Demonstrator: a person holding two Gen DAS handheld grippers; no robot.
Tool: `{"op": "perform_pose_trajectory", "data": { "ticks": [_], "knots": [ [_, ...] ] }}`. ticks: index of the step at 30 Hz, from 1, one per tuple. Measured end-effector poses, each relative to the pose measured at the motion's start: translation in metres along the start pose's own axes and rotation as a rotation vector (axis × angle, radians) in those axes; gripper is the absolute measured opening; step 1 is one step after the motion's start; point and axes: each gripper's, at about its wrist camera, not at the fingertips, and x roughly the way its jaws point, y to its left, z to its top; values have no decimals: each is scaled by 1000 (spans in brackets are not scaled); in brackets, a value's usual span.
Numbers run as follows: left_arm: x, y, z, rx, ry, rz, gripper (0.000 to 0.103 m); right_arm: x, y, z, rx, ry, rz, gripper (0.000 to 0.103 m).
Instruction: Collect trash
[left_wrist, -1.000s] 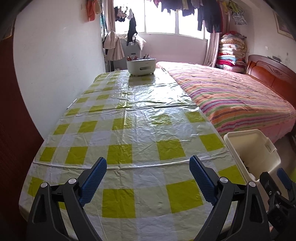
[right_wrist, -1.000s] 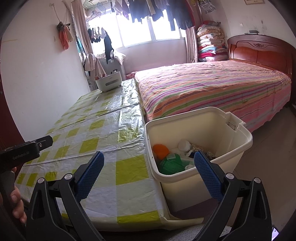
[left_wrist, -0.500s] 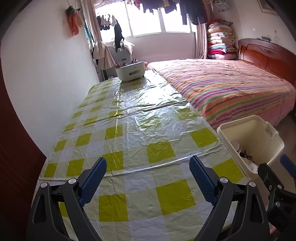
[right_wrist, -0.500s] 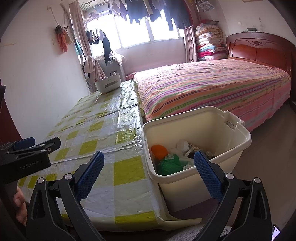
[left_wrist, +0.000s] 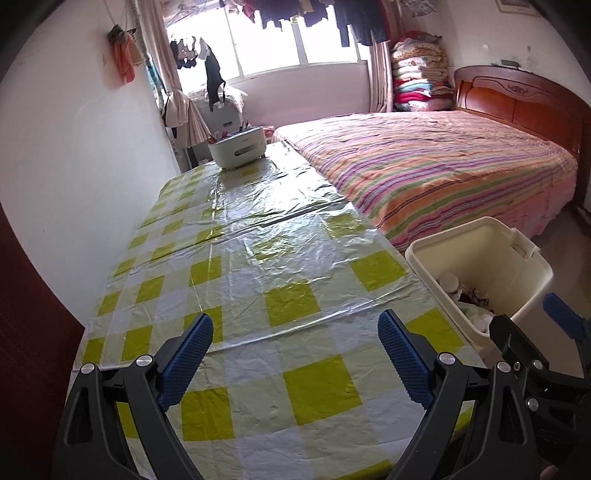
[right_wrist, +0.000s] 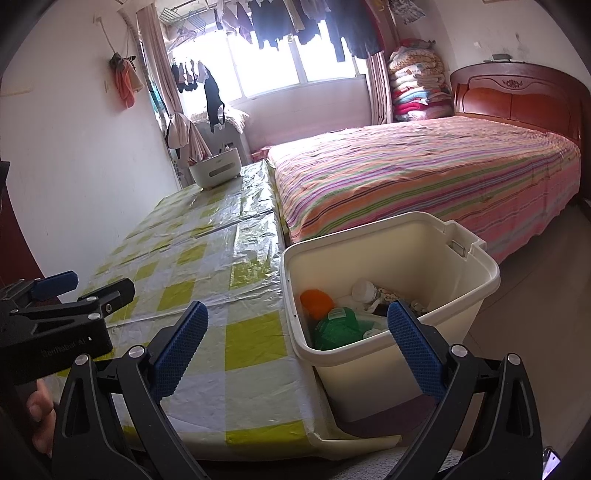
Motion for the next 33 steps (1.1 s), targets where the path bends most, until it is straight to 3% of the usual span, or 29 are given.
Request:
{"op": "perform_pose_trajectory", "data": {
  "ticks": [25, 33],
  "knots": [
    [-3, -16, -3, 63, -11, 17, 88, -1, -3, 0, 3, -2, 2, 96],
    [-11, -20, -4, 88, -82, 44, 88, -3, -2, 1, 7, -4, 0, 96]
  ]
}}
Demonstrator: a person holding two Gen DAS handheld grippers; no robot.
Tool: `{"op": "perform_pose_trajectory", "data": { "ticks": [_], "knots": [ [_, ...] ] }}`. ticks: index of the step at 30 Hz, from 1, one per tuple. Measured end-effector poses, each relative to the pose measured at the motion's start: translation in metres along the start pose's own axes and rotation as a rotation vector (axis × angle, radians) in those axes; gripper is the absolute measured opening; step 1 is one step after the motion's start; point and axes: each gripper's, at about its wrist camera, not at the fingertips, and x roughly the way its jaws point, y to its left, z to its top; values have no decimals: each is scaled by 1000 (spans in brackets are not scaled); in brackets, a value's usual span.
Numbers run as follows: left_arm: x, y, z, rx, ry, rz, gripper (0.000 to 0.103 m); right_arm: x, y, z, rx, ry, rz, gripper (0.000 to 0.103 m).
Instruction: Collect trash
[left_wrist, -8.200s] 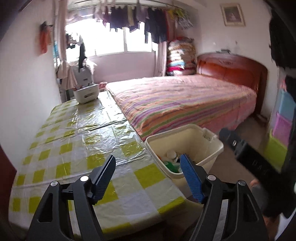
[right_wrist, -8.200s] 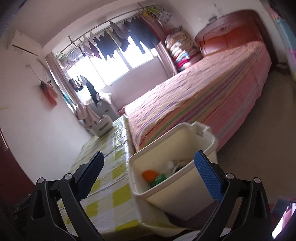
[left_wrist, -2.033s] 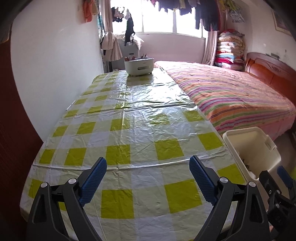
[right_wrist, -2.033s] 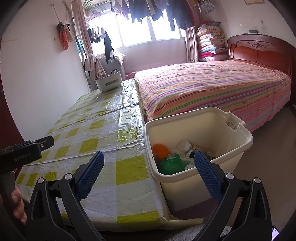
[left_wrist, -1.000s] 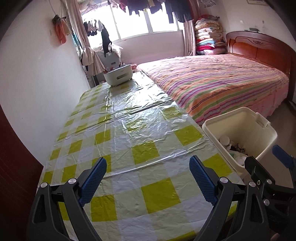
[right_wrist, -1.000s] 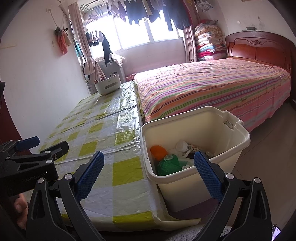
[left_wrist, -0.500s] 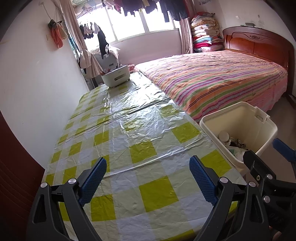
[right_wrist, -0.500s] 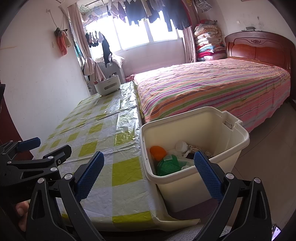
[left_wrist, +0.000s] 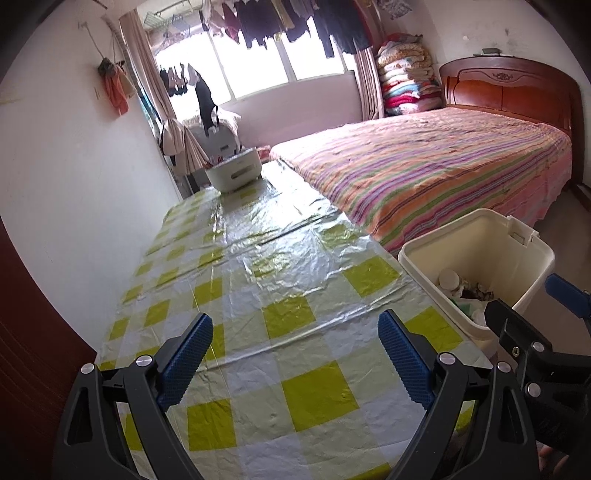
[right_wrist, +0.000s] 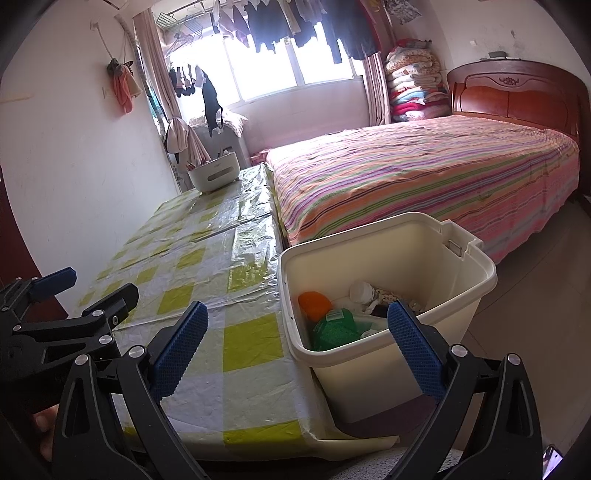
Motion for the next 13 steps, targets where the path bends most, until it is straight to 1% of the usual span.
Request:
{"op": "perform_pose_trajectory", "data": {
  "ticks": [3, 9, 13],
  "knots": [
    [0, -1, 0, 9, -2, 9, 88, 0, 0, 0, -1, 0, 0, 96],
    [5, 1, -1, 2, 22, 13, 89, -2, -1, 1, 21, -10, 4, 96],
    [4, 1, -2, 9, 16, 19, 89, -2, 0, 1, 24, -11, 3, 96]
  ]
}}
